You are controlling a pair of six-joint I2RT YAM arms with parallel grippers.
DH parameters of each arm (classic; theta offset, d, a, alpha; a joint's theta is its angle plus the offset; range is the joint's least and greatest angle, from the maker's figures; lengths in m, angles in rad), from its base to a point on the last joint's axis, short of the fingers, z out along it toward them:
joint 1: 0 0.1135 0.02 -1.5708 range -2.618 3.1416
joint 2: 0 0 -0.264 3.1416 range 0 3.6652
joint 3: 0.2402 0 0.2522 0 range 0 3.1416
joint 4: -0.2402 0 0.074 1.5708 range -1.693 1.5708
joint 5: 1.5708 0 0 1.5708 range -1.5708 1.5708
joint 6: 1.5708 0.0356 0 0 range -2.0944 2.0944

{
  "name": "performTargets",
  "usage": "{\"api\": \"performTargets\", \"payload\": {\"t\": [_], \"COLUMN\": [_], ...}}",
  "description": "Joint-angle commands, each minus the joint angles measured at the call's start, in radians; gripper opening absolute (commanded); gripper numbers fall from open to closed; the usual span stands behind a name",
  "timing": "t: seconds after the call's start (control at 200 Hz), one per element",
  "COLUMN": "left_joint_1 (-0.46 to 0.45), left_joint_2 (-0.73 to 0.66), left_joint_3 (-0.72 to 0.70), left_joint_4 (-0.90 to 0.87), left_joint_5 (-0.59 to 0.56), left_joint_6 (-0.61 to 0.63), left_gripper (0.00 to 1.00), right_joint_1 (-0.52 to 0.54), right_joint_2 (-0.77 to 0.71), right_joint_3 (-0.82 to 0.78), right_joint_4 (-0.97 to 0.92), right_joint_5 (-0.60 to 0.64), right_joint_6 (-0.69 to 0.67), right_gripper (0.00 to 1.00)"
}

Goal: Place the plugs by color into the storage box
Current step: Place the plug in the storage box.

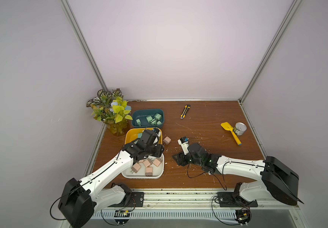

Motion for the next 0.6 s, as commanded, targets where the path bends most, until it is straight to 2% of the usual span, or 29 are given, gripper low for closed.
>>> {"api": "performTargets", "payload": {"t": [0.0, 0.09, 0.22, 0.295, 0.42, 0.595], "left_joint_1": [0.074, 0.110, 0.121, 0.128, 0.147, 0.180], "left_joint_2": [-0.067, -0.120, -0.176, -0.182, -0.171, -0.195], "left_joint_3": [-0.058, -0.100, -0.118, -0.117, -0.091, -0.104], "left_joint_4": [0.023, 0.042, 0.033, -0.014, -0.127, -0.168], "left_joint_5": [0.014, 0.022, -0.023, -0.105, -0.207, -0.229], "left_joint_6": [-0.086, -0.123, -0.167, -0.219, -0.257, -0.310], "left_gripper": [0.29, 0.22, 0.16, 0.00, 0.00, 0.00], "right_joint_1": [0.005, 0.006, 0.006, 0.004, 0.004, 0.006], "right_joint_2": [-0.006, -0.012, -0.021, -0.023, -0.026, -0.025], "right_joint_3": [0.050, 0.049, 0.047, 0.045, 0.054, 0.056], "right_joint_4": [0.029, 0.013, -0.013, -0.026, -0.037, 0.050], "right_joint_5": [-0.010, 0.011, 0.043, 0.066, 0.063, -0.056], "right_joint_6": [-0.029, -0.039, -0.053, -0.059, -0.065, -0.100], "right_gripper": [0.61, 0.61, 0.61, 0.61, 0.61, 0.61]}}
